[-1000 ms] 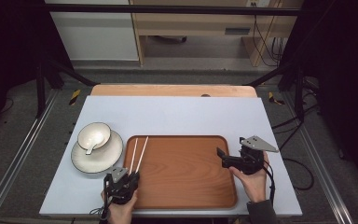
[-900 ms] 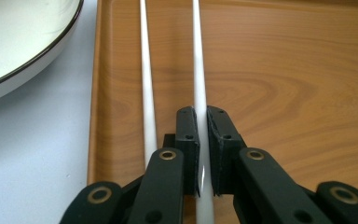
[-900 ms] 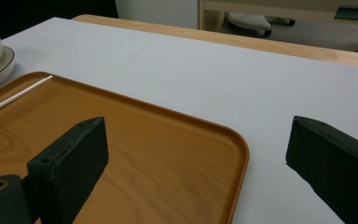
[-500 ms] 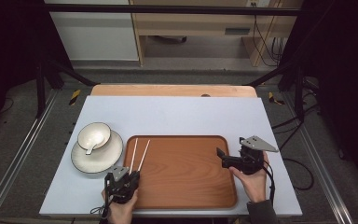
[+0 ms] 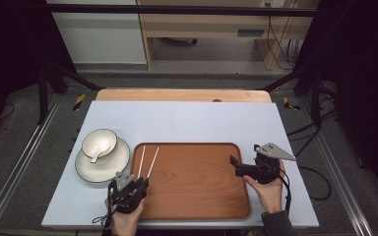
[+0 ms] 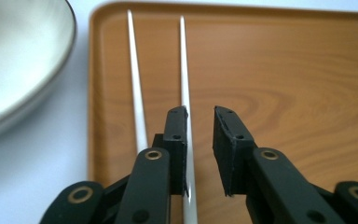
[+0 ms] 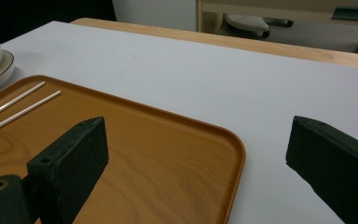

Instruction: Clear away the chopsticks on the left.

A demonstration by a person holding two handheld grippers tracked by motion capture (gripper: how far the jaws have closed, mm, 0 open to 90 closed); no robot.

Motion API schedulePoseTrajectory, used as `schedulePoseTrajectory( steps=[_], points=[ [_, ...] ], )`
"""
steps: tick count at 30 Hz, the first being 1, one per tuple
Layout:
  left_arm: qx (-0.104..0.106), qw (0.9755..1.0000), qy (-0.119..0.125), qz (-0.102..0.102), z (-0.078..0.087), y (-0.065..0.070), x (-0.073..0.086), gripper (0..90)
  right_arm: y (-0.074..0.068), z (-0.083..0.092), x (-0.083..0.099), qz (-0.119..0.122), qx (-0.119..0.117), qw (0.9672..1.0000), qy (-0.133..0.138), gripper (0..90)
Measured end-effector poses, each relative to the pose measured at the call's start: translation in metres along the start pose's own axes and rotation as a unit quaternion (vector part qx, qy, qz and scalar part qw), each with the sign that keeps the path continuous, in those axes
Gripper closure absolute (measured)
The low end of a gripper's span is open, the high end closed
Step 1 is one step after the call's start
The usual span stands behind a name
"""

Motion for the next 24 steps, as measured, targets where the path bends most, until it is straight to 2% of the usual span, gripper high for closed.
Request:
schedulePoseTrajectory(
  steps=[2, 6, 7, 11, 12, 15, 18, 21, 24],
  points=[
    [0.008, 0.9999, 0.010, -0.001, 0.002, 0.000, -0.007, 70.8, 0.000, 0.000, 0.000, 0.002, 0.000, 1.0000, 0.001, 5.7],
    [0.029, 0.9988, 0.009, -0.037, 0.004, -0.001, -0.019, 61.9, 0.001, 0.002, -0.001, -0.001, 0.002, 1.0000, 0.002, 5.7],
    [0.034, 0.9984, 0.010, -0.045, 0.004, -0.001, -0.021, 56.8, 0.003, 0.002, -0.001, -0.001, 0.005, 1.0000, 0.004, 5.7],
    [0.059, 0.9961, 0.006, -0.065, 0.004, -0.003, -0.031, 50.3, 0.004, 0.004, -0.001, -0.005, 0.006, 0.9999, 0.007, 5.7],
    [0.061, 0.9957, 0.007, -0.070, 0.004, -0.005, -0.033, 45.4, 0.005, 0.005, -0.002, -0.008, 0.006, 0.9999, 0.007, 5.7],
    [0.055, 0.9942, 0.002, -0.092, 0.007, -0.014, -0.036, 40.5, 0.007, 0.006, -0.002, -0.008, 0.007, 0.9999, 0.009, 5.7],
    [0.065, 0.9927, -0.001, -0.102, 0.010, -0.019, -0.035, 34.7, 0.008, 0.007, -0.003, -0.008, 0.008, 0.9999, 0.011, 5.6],
    [0.079, 0.9901, -0.005, -0.116, 0.013, -0.028, -0.033, 30.9, 0.010, 0.008, -0.003, -0.010, 0.011, 0.9998, 0.011, 5.6],
    [0.091, 0.9888, 0.000, -0.118, 0.018, -0.039, -0.034, 28.5, 0.011, 0.008, -0.002, -0.011, 0.013, 0.9998, 0.010, 5.6]
  ],
)
Point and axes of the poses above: each handheld gripper's, and its own axes: z roughly backward along the jaws, x roughly out of its underside, y roughly to its right, the point moved 5 cm from there along -z, roughly forward along the jaws, and after that the axes turned 6 degrees about y, right-handed, at the moved point
